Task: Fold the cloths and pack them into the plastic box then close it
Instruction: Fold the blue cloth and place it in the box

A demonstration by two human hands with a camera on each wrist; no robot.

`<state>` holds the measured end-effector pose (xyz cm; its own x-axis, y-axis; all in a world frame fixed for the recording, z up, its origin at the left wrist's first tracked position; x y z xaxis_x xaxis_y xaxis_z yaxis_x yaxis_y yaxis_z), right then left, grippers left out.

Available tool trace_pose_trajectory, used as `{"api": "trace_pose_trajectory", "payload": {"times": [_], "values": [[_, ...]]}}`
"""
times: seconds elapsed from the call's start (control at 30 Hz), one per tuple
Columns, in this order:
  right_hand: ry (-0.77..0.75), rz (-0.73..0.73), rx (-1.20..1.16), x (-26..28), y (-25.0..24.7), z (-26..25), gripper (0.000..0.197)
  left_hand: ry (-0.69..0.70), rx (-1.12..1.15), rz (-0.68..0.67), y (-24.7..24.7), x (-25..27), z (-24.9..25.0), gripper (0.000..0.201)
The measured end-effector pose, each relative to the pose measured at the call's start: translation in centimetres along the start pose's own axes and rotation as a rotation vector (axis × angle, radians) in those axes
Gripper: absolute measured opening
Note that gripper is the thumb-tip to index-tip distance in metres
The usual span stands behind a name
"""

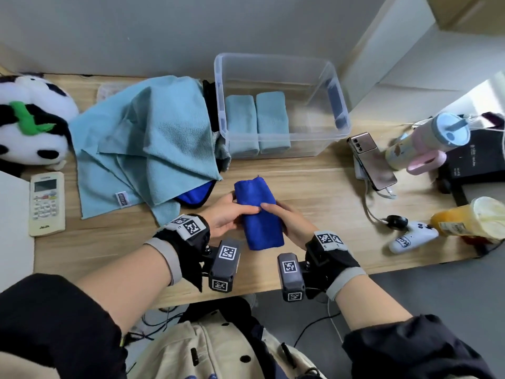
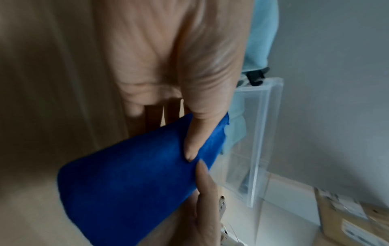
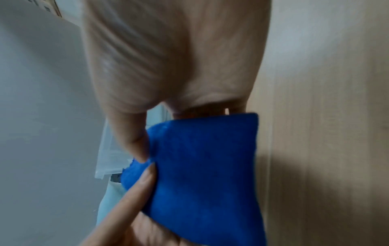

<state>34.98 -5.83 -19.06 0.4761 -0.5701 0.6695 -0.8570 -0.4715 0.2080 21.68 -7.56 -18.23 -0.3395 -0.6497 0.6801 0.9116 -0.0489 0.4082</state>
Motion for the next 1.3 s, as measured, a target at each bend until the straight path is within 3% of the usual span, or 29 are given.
{"api": "trace_pose_trajectory", "payload": {"times": [0.1, 0.23, 0.4, 0.53, 0.63, 0.77, 0.83, 0.93, 1.07, 1.2, 1.3], "values": [[-0.099, 0.027, -0.011, 0.0, 0.1, -2.6, 0.048, 0.103, -0.086, -0.010, 0.2, 0.7, 3.4, 0.050], [-0.198, 0.030, 0.026, 0.5, 0.3, -6.2, 0.046, 0.224, -0.238, -0.008, 0.5, 1.6, 7.7, 0.052], [-0.361, 0.166, 0.122, 1.3, -0.6, -11.0, 0.021, 0.350, -0.333, -0.032, 1.5, 2.2, 12.7, 0.044], [-0.433, 0.282, 0.096, 1.1, -3.2, -14.6, 0.020, 0.352, -0.274, -0.068, 1.8, 1.4, 15.4, 0.043], [-0.428, 0.321, 0.026, 0.1, -6.4, -17.3, 0.024, 0.412, -0.237, 0.057, 0.0, 0.9, 17.4, 0.029], [-0.437, 0.487, -0.018, -2.1, -12.0, -21.0, 0.031, 0.580, -0.243, 0.426, -4.5, 0.9, 19.4, 0.014], [-0.389, 0.538, 0.072, -4.1, -14.6, -22.4, 0.030, 0.597, -0.279, 0.573, -6.4, 0.3, 20.0, 0.020], [-0.206, 0.600, 0.449, -7.1, -16.8, -23.9, 0.037, 0.558, -0.349, 0.682, -8.0, -1.0, 20.2, 0.028], [-0.033, 0.508, 0.825, -10.6, -17.0, -23.9, 0.038, 0.534, -0.437, 0.757, -8.8, -2.5, 20.2, 0.039], [0.139, 0.460, 0.872, -13.3, -17.7, -22.4, 0.046, 0.537, -0.453, 0.797, -9.1, -3.5, 19.7, 0.047], [0.186, 0.461, 0.810, -14.6, -17.9, -21.7, 0.024, 0.548, -0.452, 0.797, -9.4, -3.8, 19.1, 0.047]]}}
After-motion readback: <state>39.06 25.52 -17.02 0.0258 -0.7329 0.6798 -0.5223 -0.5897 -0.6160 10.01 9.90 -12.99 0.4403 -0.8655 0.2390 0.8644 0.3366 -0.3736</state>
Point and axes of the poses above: each hand's wrist, its own x-axis away from the middle knuckle, its own y-axis out of the palm, z = x × y, the point moved 7 cm from there along -x, towards the middle knuckle, and after that the axes turned 11 degrees about -z, right-handed, at the moved point
